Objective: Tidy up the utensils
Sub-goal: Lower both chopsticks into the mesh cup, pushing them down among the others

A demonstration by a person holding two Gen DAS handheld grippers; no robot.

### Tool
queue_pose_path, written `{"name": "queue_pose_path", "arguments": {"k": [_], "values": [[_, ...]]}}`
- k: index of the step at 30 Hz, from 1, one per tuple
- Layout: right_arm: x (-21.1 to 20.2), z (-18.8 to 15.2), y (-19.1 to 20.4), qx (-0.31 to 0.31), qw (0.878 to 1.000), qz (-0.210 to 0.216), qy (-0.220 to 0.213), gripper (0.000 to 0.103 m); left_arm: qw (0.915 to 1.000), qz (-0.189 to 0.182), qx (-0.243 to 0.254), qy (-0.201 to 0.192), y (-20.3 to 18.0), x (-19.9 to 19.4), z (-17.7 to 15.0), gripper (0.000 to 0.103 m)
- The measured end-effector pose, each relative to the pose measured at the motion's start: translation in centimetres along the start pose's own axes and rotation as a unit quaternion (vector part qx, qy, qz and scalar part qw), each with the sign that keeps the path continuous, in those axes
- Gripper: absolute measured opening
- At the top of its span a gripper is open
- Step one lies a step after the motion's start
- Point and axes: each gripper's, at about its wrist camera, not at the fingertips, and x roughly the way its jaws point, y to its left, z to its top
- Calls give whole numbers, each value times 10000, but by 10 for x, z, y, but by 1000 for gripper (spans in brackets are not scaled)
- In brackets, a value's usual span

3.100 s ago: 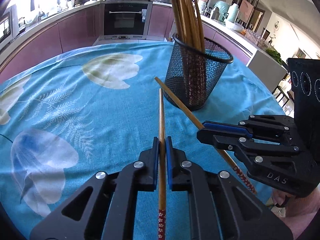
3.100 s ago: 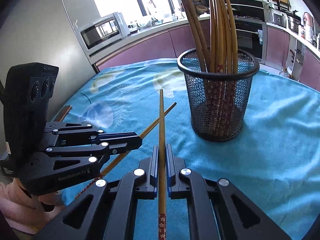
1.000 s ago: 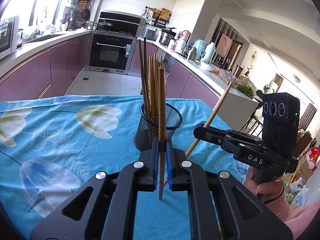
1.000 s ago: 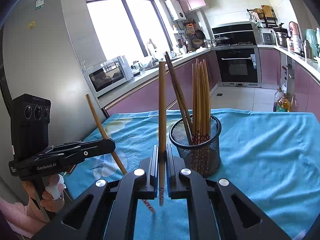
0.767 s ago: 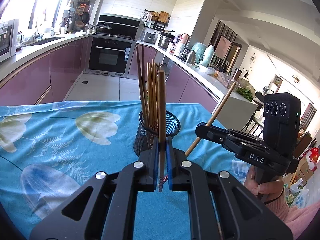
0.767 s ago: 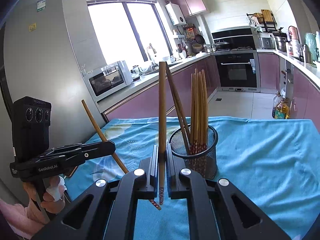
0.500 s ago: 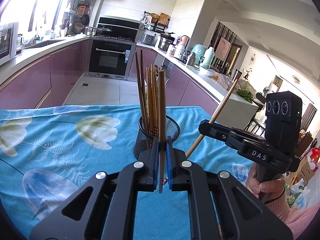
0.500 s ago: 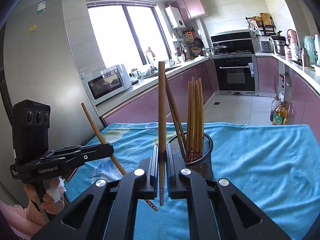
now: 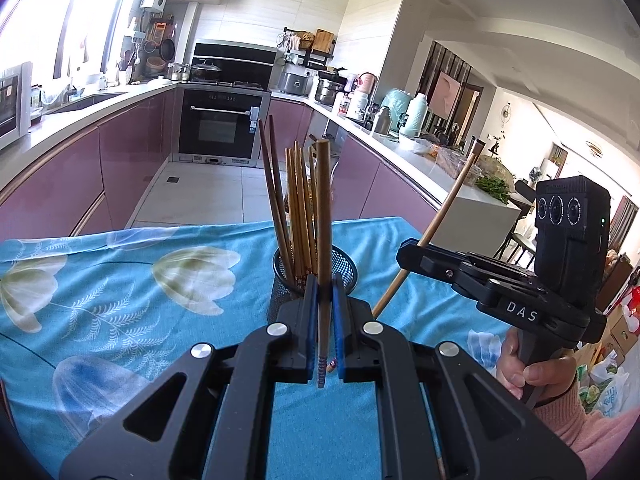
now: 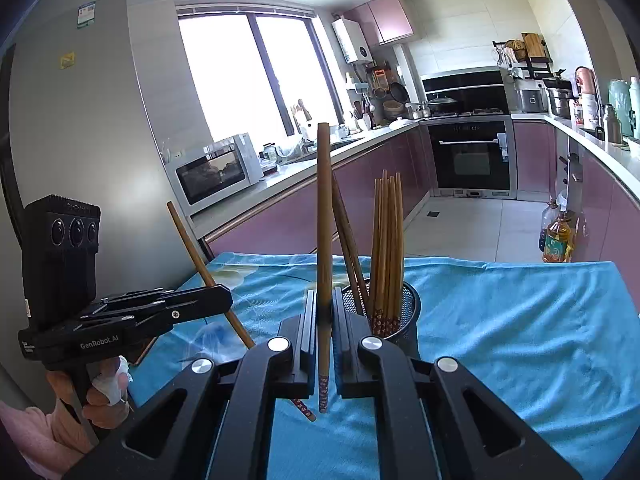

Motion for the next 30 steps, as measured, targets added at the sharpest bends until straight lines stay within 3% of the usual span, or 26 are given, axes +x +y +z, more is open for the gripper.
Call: {"name": "queue_pose_path", "arguments": {"k": [30], "values": [[-11,35,-7,-170,9990,86,-414,6,9988,91,306,-367,-22,-7,39,8]]}}
